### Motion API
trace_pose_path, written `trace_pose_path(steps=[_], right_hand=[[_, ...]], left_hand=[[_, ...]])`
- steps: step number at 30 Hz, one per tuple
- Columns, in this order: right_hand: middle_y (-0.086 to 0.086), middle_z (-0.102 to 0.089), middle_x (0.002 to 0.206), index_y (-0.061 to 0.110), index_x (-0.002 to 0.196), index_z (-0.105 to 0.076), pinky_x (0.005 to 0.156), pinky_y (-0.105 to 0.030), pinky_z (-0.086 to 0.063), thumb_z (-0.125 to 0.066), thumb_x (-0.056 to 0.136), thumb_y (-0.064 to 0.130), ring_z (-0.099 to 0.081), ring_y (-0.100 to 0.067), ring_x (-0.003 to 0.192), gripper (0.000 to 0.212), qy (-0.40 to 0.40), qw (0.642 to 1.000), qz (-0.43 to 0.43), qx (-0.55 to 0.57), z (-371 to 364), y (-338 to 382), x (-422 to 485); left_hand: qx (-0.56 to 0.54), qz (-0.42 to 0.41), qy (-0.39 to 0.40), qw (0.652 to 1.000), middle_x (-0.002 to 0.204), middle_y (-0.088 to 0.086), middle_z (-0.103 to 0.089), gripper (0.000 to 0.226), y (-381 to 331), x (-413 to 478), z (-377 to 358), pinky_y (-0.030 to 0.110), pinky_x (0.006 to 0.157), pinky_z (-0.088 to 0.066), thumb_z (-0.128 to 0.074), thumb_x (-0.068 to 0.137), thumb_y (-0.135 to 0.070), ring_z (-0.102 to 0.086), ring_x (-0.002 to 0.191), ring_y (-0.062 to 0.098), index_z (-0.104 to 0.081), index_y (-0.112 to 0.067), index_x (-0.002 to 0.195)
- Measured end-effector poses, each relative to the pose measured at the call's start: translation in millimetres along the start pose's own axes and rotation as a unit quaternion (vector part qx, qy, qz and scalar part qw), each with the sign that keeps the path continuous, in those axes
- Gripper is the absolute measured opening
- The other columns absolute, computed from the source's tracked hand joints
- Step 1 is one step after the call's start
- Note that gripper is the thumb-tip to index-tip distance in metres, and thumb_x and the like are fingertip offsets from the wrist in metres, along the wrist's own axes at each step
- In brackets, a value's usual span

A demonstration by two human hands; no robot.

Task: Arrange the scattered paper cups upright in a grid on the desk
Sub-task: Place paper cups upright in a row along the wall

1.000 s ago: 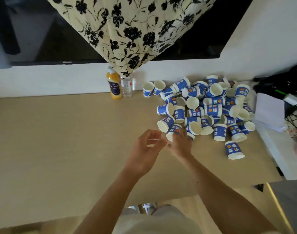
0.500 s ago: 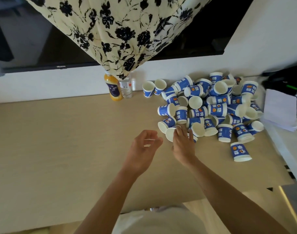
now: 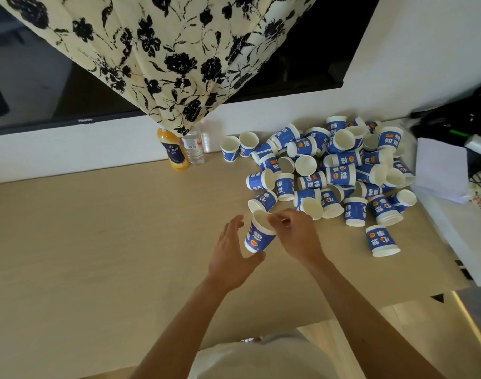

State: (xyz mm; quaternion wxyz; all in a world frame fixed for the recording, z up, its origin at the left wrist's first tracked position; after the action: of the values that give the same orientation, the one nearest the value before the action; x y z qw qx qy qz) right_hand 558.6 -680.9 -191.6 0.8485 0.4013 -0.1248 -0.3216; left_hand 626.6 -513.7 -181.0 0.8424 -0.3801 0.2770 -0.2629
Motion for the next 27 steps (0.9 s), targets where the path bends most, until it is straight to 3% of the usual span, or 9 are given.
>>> trace_pose_path(steps=[2,5,9,12,14,18,22,27], right_hand=[[0.001,-0.074,0.086,0.01,0.092,-0.075,0.075,-0.036,-0.057,-0.063,0.097,0.036,-0.068,-0.008,0.08,0.029,0.004,1.0,-0.001,0.022,2,10,-5],[0.001,-0.075,0.085,0.011,0.091,-0.075,0.073,-0.035,-0.057,-0.062,0.098,0.031,-0.068,-0.009,0.081,0.026,0.01,0.998,-0.008,0.058,5,21,-10],[0.002,-0.072,0.084,0.013,0.089,-0.069,0.071,-0.029,-0.053,-0.06,0.1,0.027,-0.067,-0.011,0.081,0.02,0.012,0.989,0.003,0.145,12,27,-15],[-0.003,-0.075,0.093,0.009,0.102,-0.061,0.068,-0.021,-0.053,-0.057,0.102,0.023,-0.072,-0.012,0.083,0.014,-0.019,0.958,-0.075,0.275,11,2,-18],[-0.011,-0.074,0.095,0.005,0.106,-0.058,0.069,-0.024,-0.053,-0.06,0.099,0.019,-0.073,-0.02,0.083,0.016,-0.076,0.924,-0.168,0.335,5,-37,-26],[-0.017,-0.065,0.115,0.005,0.12,-0.053,0.087,-0.041,-0.05,-0.075,0.088,0.022,-0.064,-0.028,0.1,0.042,-0.173,0.877,-0.354,0.276,-13,-132,-58],[-0.023,-0.044,0.138,0.004,0.136,-0.041,0.089,-0.042,-0.046,-0.089,0.073,0.031,-0.053,-0.04,0.119,0.084,-0.189,0.858,-0.423,0.221,-23,-172,-63],[-0.023,-0.039,0.145,0.003,0.144,-0.035,0.097,-0.048,-0.049,-0.089,0.074,0.039,-0.052,-0.04,0.125,0.095,-0.145,0.852,-0.461,0.202,-41,-180,-41]], left_hand=[[-0.031,-0.023,-0.002,0.999,0.135,-0.016,-0.053,0.089,-7,-1,-5,0.016,0.089,-0.044,-0.088,0.072,-0.029,-0.05,0.118,-0.002,-0.037,-0.025,0.146],[-0.056,-0.053,-0.049,0.996,0.119,-0.015,-0.064,0.074,-15,-2,-3,0.021,0.087,-0.052,-0.09,0.069,-0.025,-0.06,0.105,-0.001,-0.05,-0.023,0.132],[-0.069,-0.054,-0.085,0.993,0.108,-0.016,-0.064,0.064,-18,-3,6,0.006,0.076,-0.046,-0.089,0.071,-0.019,-0.057,0.099,-0.014,-0.055,-0.02,0.125],[-0.077,-0.04,-0.102,0.991,0.111,-0.013,-0.064,0.065,-15,-5,10,0.005,0.076,-0.046,-0.089,0.071,-0.019,-0.056,0.102,-0.014,-0.054,-0.021,0.125],[-0.088,-0.026,-0.115,0.989,0.11,-0.015,-0.063,0.064,-10,-8,13,0.006,0.076,-0.048,-0.089,0.071,-0.018,-0.056,0.101,-0.014,-0.053,-0.025,0.123],[-0.099,-0.003,-0.139,0.985,0.11,-0.018,-0.063,0.064,-1,-15,22,0.004,0.074,-0.047,-0.088,0.071,-0.018,-0.056,0.101,-0.014,-0.052,-0.027,0.123],[-0.093,0.003,-0.167,0.982,0.106,-0.023,-0.062,0.064,3,-24,26,0.003,0.075,-0.045,-0.089,0.069,-0.014,-0.056,0.097,-0.017,-0.053,-0.025,0.121],[-0.097,0.005,-0.177,0.979,0.107,-0.02,-0.062,0.064,10,-34,26,0.001,0.073,-0.043,-0.089,0.068,-0.007,-0.056,0.095,-0.019,-0.053,-0.02,0.12]])
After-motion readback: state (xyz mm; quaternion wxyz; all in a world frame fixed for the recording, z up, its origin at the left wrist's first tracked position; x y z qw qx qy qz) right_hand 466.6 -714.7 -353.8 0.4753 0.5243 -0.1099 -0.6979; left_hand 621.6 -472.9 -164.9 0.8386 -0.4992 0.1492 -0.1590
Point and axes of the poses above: each hand's wrist, its own x-axis towards the middle knuckle, its own z-axis out of the back of the hand, y = z × x, the point moved 9 cm from there along x, towards the middle knuckle
